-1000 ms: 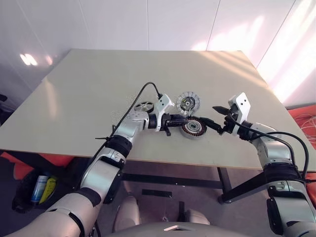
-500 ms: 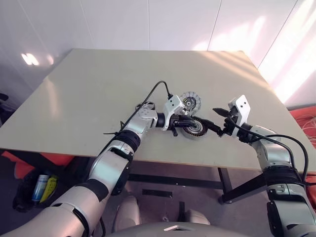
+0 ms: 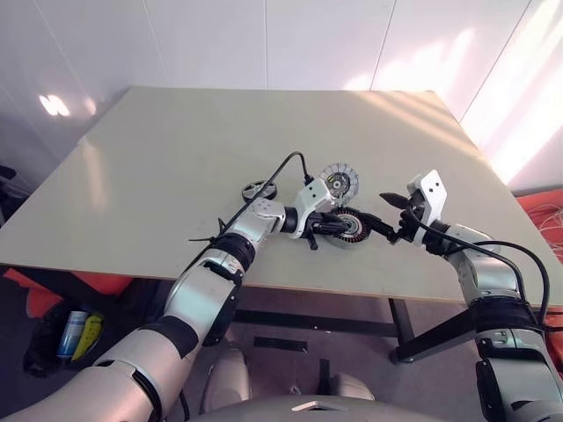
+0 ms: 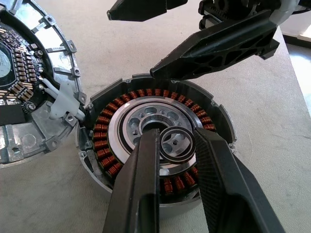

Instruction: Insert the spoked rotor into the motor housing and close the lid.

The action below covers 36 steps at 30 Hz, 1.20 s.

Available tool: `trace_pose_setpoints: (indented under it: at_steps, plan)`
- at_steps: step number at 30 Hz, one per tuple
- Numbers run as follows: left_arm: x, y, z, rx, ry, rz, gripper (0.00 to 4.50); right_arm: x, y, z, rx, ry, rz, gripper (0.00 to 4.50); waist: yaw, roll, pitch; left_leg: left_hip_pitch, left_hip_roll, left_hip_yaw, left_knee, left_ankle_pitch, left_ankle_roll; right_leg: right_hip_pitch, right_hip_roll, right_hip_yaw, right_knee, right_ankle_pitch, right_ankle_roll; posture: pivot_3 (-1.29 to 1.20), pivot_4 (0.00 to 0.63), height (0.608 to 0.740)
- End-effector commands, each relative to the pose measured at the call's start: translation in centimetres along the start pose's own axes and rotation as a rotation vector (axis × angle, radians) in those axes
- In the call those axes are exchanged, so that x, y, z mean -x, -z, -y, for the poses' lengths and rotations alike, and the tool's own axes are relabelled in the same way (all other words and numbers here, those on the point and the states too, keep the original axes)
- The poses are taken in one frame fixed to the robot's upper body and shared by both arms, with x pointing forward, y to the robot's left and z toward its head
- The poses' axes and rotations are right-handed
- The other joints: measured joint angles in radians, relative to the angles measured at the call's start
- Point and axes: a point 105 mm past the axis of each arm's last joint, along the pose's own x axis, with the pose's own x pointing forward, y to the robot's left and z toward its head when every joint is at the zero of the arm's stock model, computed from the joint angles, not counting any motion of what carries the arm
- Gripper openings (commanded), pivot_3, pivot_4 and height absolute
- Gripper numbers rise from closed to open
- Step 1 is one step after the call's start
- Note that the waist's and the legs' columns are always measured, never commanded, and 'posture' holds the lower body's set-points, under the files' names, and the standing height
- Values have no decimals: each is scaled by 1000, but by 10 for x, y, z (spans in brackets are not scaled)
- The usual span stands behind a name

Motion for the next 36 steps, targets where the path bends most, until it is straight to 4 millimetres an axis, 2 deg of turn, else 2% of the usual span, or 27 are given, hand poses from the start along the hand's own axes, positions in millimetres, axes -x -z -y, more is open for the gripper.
trace_pose_setpoints:
  at_steps: [1, 17, 30, 36]
  plan:
    - [-1, -17, -4, -57, -9, 29, 697, 2, -22, 3, 49, 11, 73, 4500, 0, 0, 0, 0, 0, 0, 0, 0, 0, 0, 0, 0, 0, 0, 0, 0, 0, 740]
    - [-11, -22, -7, -48, -80, 34, 697, 2, -22, 4, 55, 17, 74, 4500, 0, 0, 0, 0, 0, 0, 0, 0, 1, 0, -1, -1, 0, 0, 0, 0, 0, 740]
    - [-15, -13, -6, -57, -98, 4, 697, 2, -23, 4, 57, 18, 79, 4500, 0, 0, 0, -1, -1, 0, 0, 0, 1, 0, -1, -1, -1, 0, 1, 0, 0, 740]
    - [-18, -15, -3, -57, -82, 7, 697, 3, -24, 4, 58, 21, 83, 4500, 0, 0, 0, -1, -1, 0, 0, 0, 1, 0, -1, -1, -1, 0, 1, 0, 0, 740]
